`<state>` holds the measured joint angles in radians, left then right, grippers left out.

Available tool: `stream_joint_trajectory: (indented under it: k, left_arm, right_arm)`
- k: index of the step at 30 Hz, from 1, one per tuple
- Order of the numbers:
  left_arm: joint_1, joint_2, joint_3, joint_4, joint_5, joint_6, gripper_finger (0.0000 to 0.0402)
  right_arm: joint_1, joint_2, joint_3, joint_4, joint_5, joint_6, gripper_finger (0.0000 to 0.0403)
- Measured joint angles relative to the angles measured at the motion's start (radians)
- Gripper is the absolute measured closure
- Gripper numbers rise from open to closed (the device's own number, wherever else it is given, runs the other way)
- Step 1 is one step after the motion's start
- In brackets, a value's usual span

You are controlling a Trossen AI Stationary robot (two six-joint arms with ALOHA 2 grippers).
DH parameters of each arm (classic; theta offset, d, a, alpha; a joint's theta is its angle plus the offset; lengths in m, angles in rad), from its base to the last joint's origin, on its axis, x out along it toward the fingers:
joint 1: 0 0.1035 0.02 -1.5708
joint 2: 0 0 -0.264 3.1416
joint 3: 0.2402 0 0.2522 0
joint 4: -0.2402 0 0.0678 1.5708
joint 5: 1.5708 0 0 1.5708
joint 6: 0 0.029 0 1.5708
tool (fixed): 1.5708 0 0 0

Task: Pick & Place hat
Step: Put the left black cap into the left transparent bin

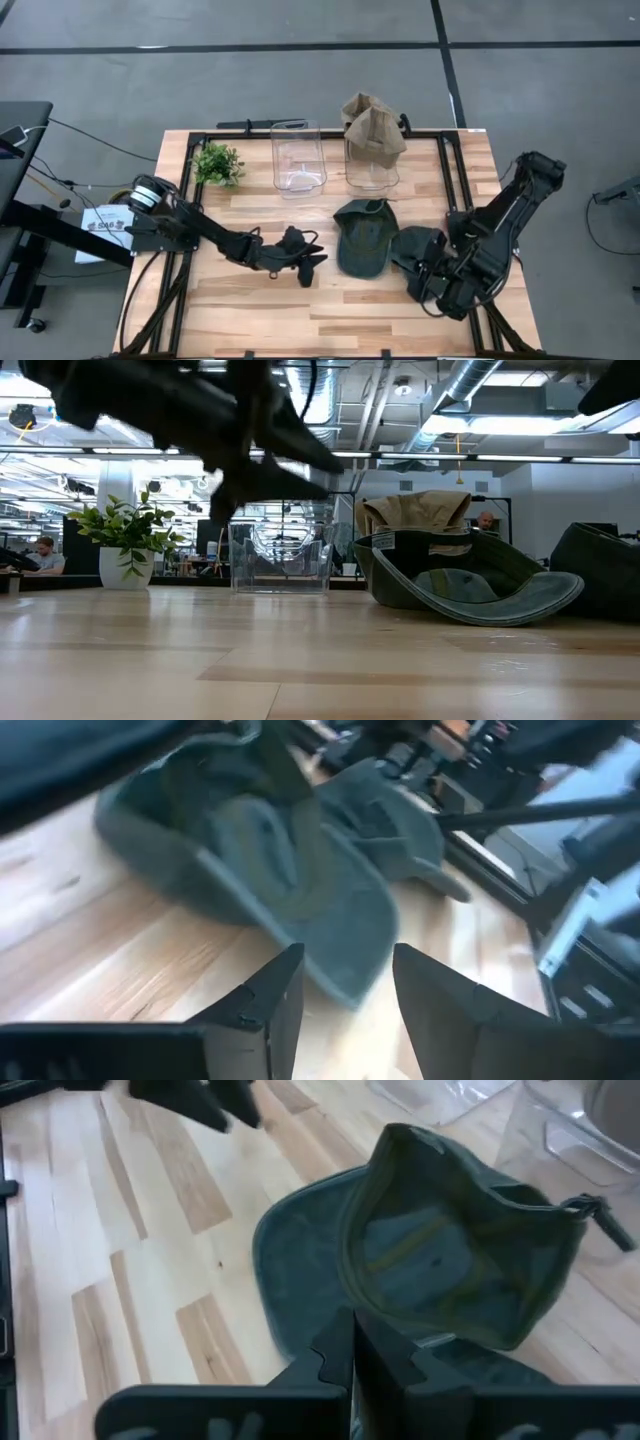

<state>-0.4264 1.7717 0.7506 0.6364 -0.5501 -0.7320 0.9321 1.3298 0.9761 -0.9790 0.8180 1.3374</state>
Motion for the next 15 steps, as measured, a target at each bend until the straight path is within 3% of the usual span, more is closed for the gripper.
stream_joint_trajectory:
  k: [7,15]
  left_arm:
    - [0.029,0.134,0.036,0.065,0.038,-0.112,0.0267]
    - [0.040,0.171,0.099,0.063,0.080,-0.088,0.0286]
  right_arm:
    - [0.000,0.045,0.000,0.003,-0.006,0.000,0.0402]
    - [-0.004,0.055,0.000,0.001,-0.008,-0.001,0.0402]
